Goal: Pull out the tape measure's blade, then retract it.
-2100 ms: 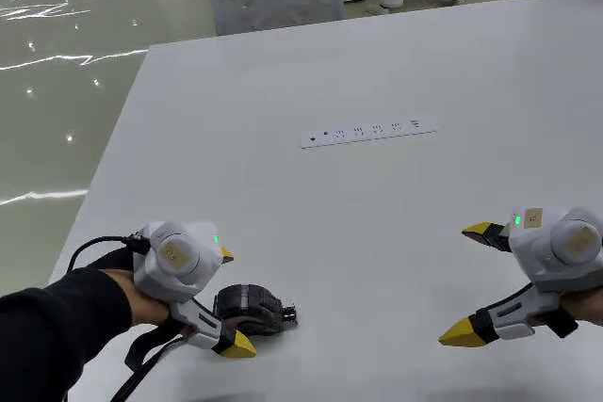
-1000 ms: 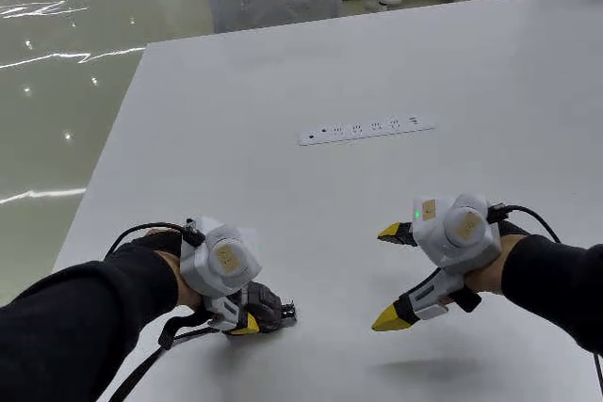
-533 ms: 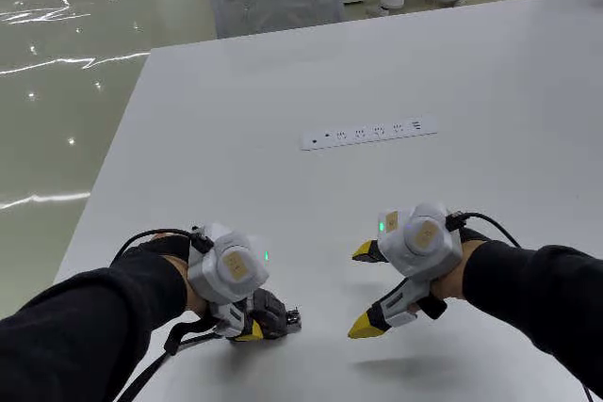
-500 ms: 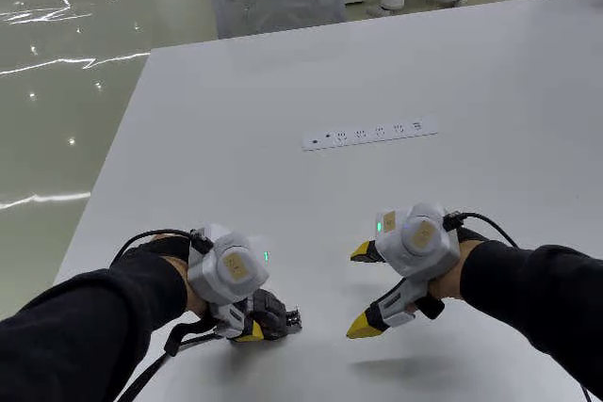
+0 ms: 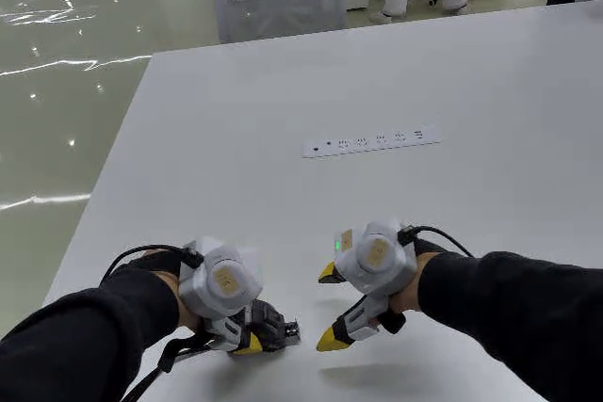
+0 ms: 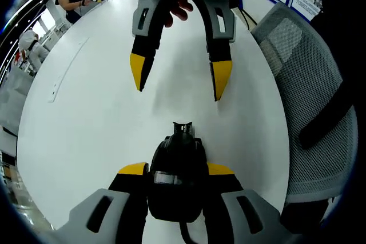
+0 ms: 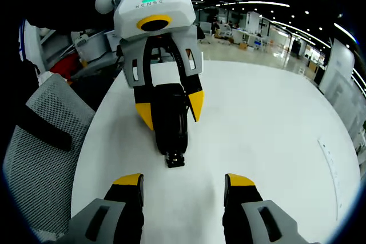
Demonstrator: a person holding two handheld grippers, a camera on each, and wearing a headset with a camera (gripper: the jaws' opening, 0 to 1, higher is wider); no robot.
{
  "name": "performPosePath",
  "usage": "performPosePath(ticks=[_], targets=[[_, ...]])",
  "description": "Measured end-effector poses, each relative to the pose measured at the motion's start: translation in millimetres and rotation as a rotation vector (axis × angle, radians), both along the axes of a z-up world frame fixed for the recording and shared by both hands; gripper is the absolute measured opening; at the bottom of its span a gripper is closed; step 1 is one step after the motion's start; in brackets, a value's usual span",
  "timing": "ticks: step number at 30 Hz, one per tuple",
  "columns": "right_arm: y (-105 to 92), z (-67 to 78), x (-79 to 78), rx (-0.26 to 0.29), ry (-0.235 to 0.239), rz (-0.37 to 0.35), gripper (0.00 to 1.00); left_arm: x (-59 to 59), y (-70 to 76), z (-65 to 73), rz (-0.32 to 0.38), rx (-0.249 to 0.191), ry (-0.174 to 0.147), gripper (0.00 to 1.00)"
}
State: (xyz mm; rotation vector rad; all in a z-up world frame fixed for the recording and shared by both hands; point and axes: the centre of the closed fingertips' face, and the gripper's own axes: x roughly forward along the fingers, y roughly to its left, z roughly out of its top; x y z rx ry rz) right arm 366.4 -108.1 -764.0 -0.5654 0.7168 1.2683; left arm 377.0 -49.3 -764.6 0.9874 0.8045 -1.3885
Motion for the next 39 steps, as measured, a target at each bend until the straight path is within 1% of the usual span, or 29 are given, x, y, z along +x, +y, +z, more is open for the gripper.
performPosePath(ticks=[4,6,7,9,10,12,18,21,23,25,26,27,28,31,34,38,39], targets=[[10.9,-1.1,-0.6,0.002,-0.007,0.018,0.47,0.2,-1.1,-0.9,0.002,-0.009,0.002,0.32],[14.0,-2.7,1.8,0.010,0.002,0.004,0.46,0.1,-1.6,-0.8,0.002,-0.014,0.002,0.32],[16.3,-3.6,3.2,0.016,0.006,-0.004,0.45,0.3,-1.6,-0.8,0.007,-0.027,0.002,0.32],[18.6,-5.9,3.5,0.008,0.001,0.000,0.42,0.8,-1.2,-0.5,0.018,-0.048,0.009,0.32],[19.5,-8.0,3.3,0.003,0.005,0.002,0.41,0.9,-1.1,-0.9,0.025,-0.054,0.011,0.33],[20.7,-9.7,3.6,0.004,0.009,0.002,0.40,0.5,-1.3,-1.4,0.022,-0.050,0.006,0.33],[24.1,-11.7,1.0,0.011,0.018,0.025,0.37,0.5,-2.2,-1.2,0.016,-0.047,0.006,0.33],[27.4,-13.7,-0.3,0.010,0.010,0.046,0.30,0.5,-2.2,-1.4,0.015,-0.047,0.010,0.33],[29.3,-16.5,-1.1,-0.004,-0.004,0.069,0.27,0.6,-2.2,-1.5,0.013,-0.047,0.012,0.33],[30.1,-19.6,-1.7,-0.013,-0.004,0.077,0.27,0.4,-2.2,-1.4,0.012,-0.050,0.013,0.33],[29.0,-21.7,-3.2,-0.026,-0.004,0.094,0.27,0.3,-2.3,-1.4,0.012,-0.051,0.013,0.33],[27.2,-24.4,-3.2,-0.049,-0.022,0.125,0.27,0.3,-2.2,-1.4,0.011,-0.052,0.014,0.33],[26.7,-25.8,-1.7,-0.055,-0.028,0.120,0.25,0.3,-2.1,-1.5,0.011,-0.051,0.016,0.33],[28.9,-25.3,-0.5,-0.045,-0.020,0.116,0.18,0.9,-2.0,-1.7,0.011,-0.052,0.022,0.33],[33.3,-23.9,0.4,-0.030,-0.015,0.115,0.16,0.8,-2.1,-1.6,0.013,-0.059,0.022,0.33],[36.8,-27.4,-3.8,-0.034,0.004,0.131,0.12,0.4,-2.2,-1.9,0.013,-0.063,0.016,0.33],[37.4,-28.8,-4.3,-0.039,-0.002,0.134,0.12,0.6,-2.2,-1.9,0.013,-0.065,0.017,0.33]])
